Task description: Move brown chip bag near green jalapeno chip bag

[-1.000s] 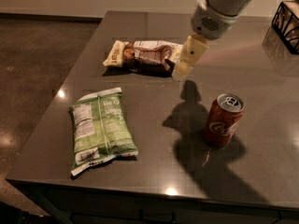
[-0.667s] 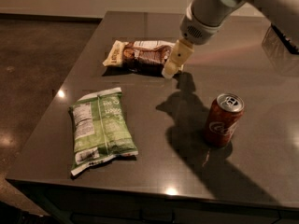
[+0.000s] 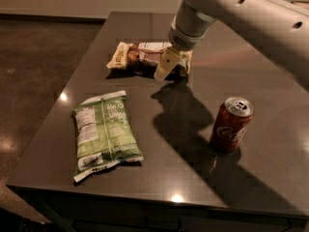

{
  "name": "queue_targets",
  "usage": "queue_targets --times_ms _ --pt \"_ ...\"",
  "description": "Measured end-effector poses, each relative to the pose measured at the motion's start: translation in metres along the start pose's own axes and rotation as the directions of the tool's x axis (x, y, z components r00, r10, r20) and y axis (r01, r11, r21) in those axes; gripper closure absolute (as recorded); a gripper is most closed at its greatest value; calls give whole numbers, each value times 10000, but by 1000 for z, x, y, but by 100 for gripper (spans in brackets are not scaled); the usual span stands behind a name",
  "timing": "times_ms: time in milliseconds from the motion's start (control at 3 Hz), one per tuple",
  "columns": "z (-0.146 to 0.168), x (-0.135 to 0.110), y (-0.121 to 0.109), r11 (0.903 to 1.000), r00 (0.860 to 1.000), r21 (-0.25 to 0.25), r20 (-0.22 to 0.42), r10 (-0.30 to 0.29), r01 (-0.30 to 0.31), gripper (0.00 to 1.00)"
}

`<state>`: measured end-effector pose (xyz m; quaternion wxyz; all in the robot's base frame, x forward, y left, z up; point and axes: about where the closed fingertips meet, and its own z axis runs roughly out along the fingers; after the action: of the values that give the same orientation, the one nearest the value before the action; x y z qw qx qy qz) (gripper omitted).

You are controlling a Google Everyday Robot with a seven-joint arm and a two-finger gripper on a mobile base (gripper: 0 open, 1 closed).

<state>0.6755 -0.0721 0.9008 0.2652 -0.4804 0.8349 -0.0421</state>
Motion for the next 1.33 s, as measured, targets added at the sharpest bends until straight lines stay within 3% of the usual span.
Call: queue_targets --times_ms 333,667,1333 --pt "31 -4 -9 9999 9993 163 -380 29 -23 0" --pt "49 -9 -16 9998 9978 164 -661 84 -73 16" --pt "39 -23 -9 9993 9991 -322 -379 -193 181 62"
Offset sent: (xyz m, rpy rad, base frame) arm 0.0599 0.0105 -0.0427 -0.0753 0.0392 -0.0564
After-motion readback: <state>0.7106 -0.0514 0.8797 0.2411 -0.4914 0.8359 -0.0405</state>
